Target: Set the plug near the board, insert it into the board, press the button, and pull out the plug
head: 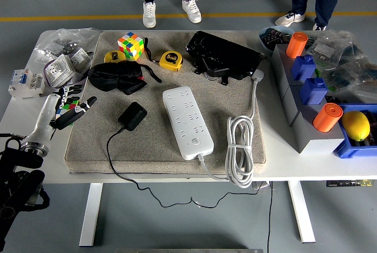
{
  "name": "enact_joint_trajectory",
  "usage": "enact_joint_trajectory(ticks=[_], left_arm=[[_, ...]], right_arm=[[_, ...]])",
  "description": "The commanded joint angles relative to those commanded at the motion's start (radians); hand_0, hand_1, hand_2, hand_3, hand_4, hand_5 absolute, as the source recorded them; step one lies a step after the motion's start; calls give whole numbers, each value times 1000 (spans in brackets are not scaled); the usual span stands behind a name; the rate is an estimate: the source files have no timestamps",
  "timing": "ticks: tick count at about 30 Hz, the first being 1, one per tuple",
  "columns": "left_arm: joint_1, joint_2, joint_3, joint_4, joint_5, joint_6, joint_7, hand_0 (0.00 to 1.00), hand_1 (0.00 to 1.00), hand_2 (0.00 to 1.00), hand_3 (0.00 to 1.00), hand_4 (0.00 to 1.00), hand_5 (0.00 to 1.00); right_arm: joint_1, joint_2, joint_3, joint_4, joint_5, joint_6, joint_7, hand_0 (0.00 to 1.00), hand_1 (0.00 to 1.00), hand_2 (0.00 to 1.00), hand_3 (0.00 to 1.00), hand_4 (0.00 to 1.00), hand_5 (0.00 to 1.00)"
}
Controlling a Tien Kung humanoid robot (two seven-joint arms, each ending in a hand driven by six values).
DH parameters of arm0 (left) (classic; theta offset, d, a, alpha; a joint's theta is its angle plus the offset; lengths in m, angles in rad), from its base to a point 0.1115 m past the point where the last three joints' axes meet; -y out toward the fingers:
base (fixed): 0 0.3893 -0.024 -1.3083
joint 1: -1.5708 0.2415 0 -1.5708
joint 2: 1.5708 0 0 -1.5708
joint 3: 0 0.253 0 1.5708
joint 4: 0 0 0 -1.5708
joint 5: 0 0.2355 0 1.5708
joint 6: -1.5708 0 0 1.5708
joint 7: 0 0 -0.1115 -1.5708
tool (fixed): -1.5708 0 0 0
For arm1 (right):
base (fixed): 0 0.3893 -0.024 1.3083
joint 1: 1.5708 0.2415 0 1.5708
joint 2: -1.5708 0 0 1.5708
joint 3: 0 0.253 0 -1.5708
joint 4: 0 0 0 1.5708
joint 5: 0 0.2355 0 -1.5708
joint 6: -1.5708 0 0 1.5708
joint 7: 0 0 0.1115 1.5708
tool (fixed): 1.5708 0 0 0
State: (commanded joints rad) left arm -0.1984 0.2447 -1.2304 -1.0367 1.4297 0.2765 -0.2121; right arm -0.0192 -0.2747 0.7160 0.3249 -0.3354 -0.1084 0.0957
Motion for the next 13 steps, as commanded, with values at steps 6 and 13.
enact_joint_trajectory(ticks=[6, 13], left_arm=[[-2, 3, 0, -7, 0, -1, 2, 767, 741, 791, 784, 995, 652], [-4, 4, -2, -10, 0, -2, 3, 765, 740, 788, 781, 990, 650]], right_arm=[[5, 0, 1, -2, 2, 0, 4, 609, 611, 558, 548, 814, 325], [4, -2, -13, -4, 9, -1, 1, 607, 611, 559, 547, 815, 325]])
